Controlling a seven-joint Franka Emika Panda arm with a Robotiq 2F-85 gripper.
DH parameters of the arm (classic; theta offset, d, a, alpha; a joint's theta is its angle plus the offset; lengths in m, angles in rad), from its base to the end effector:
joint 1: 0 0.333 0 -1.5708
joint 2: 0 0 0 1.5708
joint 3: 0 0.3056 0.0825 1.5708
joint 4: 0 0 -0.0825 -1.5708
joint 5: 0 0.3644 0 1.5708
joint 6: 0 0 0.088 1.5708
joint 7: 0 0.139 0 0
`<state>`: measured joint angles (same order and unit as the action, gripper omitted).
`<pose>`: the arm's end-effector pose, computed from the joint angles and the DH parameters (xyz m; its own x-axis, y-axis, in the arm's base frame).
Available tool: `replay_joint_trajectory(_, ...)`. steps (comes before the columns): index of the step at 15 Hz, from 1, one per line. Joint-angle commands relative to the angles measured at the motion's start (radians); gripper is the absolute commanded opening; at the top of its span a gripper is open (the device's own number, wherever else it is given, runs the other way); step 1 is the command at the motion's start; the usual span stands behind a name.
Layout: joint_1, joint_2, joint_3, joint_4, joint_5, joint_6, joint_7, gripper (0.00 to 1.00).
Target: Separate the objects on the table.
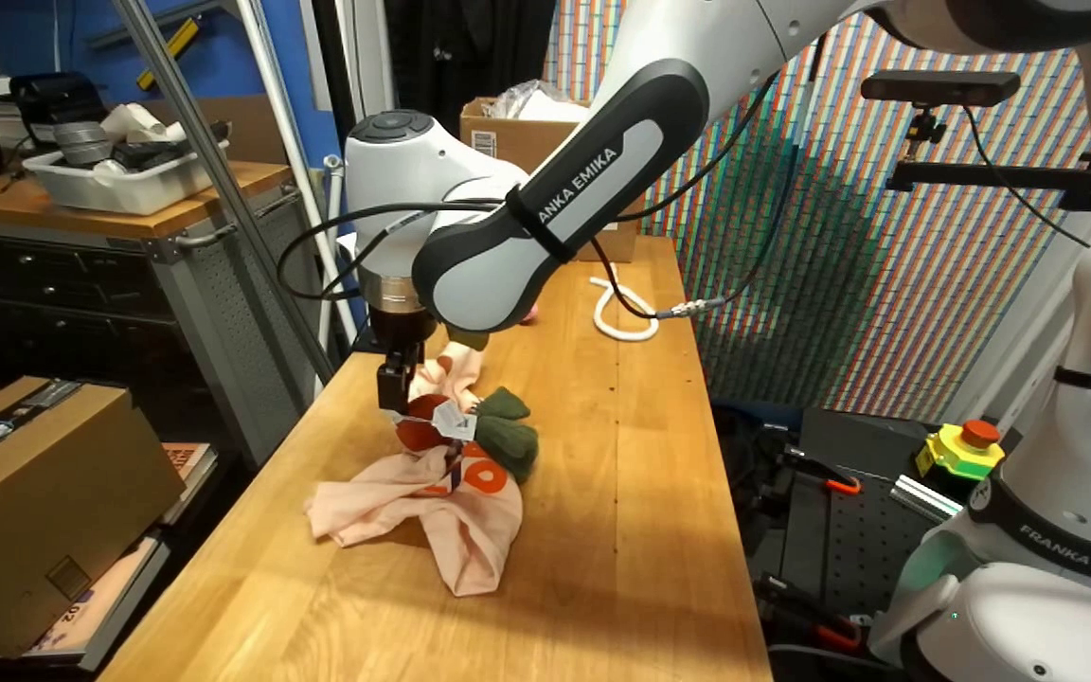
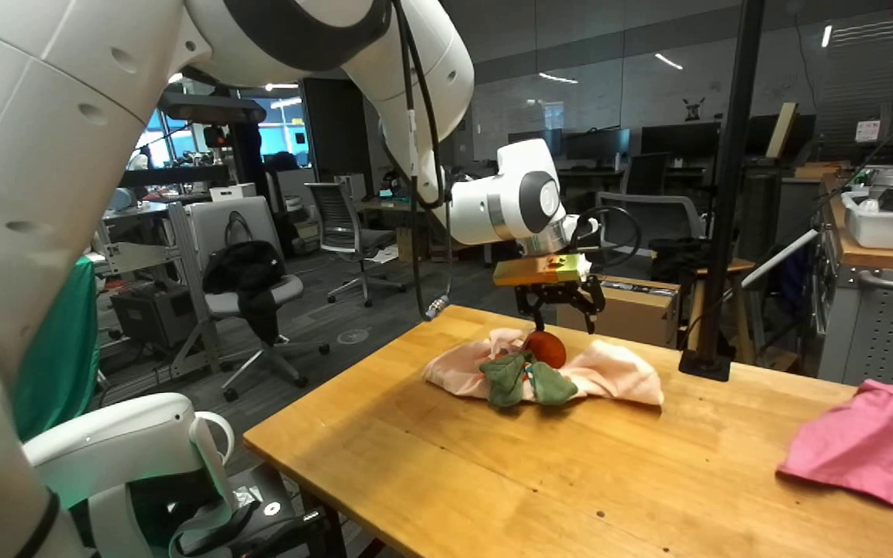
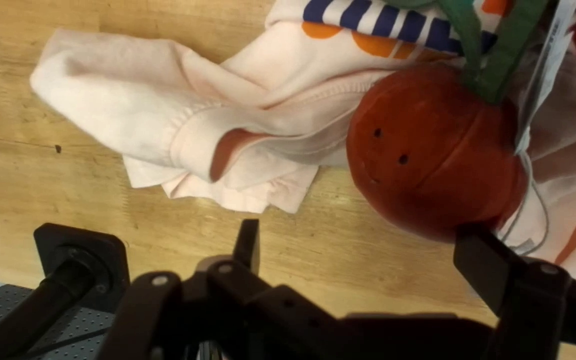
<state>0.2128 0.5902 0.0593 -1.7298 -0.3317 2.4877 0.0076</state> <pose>0.6496 0.1728 0.2319 0.8614 0.4864 0.1460 0.4544 -0.8666 0.2062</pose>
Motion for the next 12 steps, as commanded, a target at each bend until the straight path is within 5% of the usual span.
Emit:
replay_joint_trajectory(1,0.002,0.007,0.012,0.036,0.055,-0.067,-0.01,1.0)
replay_joint_trajectory(7,-0.003,-0.008,0.1,0.01,0.201,-0.1,-0.024,1.0)
replay_joint_trajectory(12,0.011,-0.006,0.093,-0.002,0.211,-0.09,-0.015,1.0)
